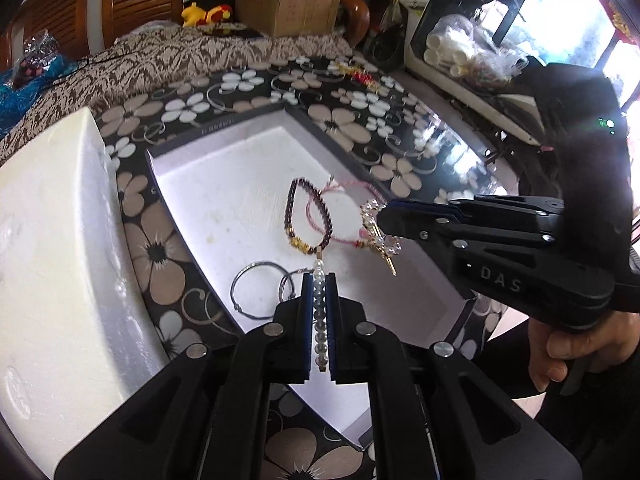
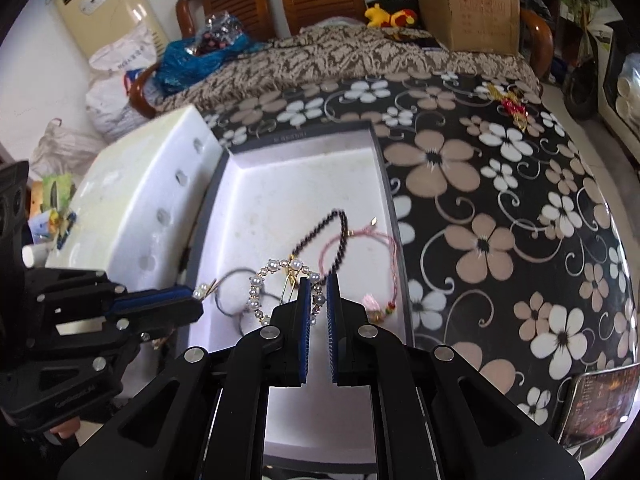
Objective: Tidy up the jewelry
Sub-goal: 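Carry both bracelets over the white tray and open both grippers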
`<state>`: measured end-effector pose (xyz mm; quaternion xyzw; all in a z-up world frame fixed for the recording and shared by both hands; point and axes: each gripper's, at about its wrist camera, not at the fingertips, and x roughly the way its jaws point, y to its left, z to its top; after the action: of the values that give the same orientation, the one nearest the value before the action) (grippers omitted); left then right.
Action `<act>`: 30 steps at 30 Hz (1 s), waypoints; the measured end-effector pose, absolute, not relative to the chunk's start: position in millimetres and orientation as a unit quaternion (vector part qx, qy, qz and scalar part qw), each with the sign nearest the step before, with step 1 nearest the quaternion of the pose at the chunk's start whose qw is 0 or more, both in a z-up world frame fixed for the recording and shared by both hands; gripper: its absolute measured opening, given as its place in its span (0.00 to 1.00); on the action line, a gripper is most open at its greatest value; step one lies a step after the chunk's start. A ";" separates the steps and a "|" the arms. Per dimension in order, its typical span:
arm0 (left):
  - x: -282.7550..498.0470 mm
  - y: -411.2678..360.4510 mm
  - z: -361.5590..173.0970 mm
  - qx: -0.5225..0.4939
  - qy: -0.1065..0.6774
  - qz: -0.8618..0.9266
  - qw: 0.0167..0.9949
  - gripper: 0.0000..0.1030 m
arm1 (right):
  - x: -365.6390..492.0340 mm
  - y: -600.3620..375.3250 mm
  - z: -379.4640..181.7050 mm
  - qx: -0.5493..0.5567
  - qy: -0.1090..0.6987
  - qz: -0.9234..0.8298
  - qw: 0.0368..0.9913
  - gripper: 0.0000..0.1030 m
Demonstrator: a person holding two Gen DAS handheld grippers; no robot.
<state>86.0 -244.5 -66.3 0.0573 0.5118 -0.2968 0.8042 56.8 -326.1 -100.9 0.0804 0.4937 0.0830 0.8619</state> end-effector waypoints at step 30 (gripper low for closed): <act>70.7 -229.4 -60.5 0.048 0.504 -0.307 0.806 0.43 | 58.6 -316.9 -100.1 0.076 0.496 0.091 0.860 0.17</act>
<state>70.7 -229.4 -60.5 0.0484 0.5035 -0.3072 0.8061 58.6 -316.9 -100.1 0.0762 0.4964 0.0907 0.8600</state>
